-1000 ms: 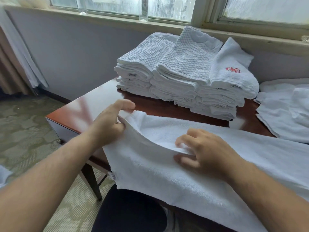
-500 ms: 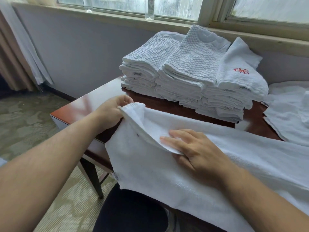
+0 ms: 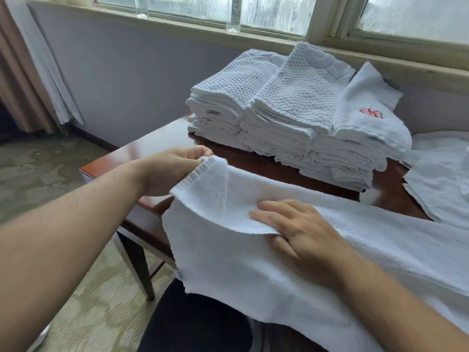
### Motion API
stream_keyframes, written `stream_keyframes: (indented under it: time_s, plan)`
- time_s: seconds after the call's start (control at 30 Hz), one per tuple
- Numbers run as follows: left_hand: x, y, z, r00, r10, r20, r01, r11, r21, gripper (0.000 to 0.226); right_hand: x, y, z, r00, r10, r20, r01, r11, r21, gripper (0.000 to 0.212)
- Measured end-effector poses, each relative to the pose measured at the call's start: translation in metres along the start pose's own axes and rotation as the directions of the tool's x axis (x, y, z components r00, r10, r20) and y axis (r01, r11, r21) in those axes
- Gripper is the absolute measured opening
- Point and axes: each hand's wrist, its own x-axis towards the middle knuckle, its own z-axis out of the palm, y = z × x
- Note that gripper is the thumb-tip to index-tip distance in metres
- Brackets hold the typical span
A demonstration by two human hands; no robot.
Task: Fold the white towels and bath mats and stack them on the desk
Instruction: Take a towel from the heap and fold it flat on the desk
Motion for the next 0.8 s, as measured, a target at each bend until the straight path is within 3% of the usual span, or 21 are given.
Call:
stream_keyframes:
  time_s: [0.1,0.2,0.27,0.33,0.4,0.47,0.53,0.6,0.7,0.73,0.8]
  plan:
    - [-0.004,0.004,-0.004,0.998,0.053,-0.037,-0.056,0.995,-0.086,0.036,0.000,0.000,0.000,1.000,0.007,-0.010,-0.007,1.000,0.012,0.070]
    - [-0.006,0.007,-0.013,0.969,0.119,-0.215,-0.131,0.990,-0.042,0.057,-0.001,0.000,0.001,1.000,0.012,-0.015,-0.012,1.000,0.013,0.067]
    - [-0.005,0.007,-0.014,0.894,0.197,-0.404,-0.094,0.961,0.259,0.054,-0.002,0.001,0.003,1.000,0.011,-0.014,-0.011,1.000,0.013,0.064]
    - [-0.001,0.006,-0.017,0.786,0.298,-0.541,0.042,0.848,0.528,0.047,-0.003,0.002,0.004,1.000,0.018,-0.023,-0.018,1.000,0.023,0.062]
    - [-0.002,0.006,-0.019,0.680,0.338,-0.651,0.171,0.791,0.588,0.037,-0.002,0.002,0.005,0.999,0.027,-0.028,-0.027,0.999,0.022,0.063]
    - [-0.009,0.008,-0.009,0.634,0.308,-0.710,0.207,0.816,0.539,0.030,-0.001,0.002,0.005,1.000,0.017,-0.008,-0.018,1.000,-0.010,0.066]
    - [-0.020,0.006,0.015,0.689,0.353,-0.632,0.161,0.776,0.609,0.025,0.000,0.000,0.006,0.998,-0.022,0.053,0.023,0.999,-0.023,0.072]
    - [-0.030,0.000,0.048,0.775,0.439,-0.454,0.078,0.647,0.759,0.025,0.001,0.000,0.001,0.996,-0.026,0.090,0.016,0.993,0.116,0.075]
    - [-0.038,-0.011,0.083,0.875,0.428,-0.226,0.042,0.398,0.917,0.044,0.000,0.010,-0.010,0.996,0.076,-0.042,-0.055,0.930,0.364,0.064]
    - [-0.040,-0.015,0.088,0.902,0.399,-0.168,0.028,0.334,0.942,0.053,-0.001,0.015,-0.013,0.993,0.105,-0.060,-0.078,0.937,0.342,0.061]
    - [-0.044,-0.021,0.086,0.950,0.305,-0.066,-0.033,0.307,0.951,0.072,-0.006,0.021,-0.013,0.989,0.150,0.011,-0.148,0.961,0.233,0.063]
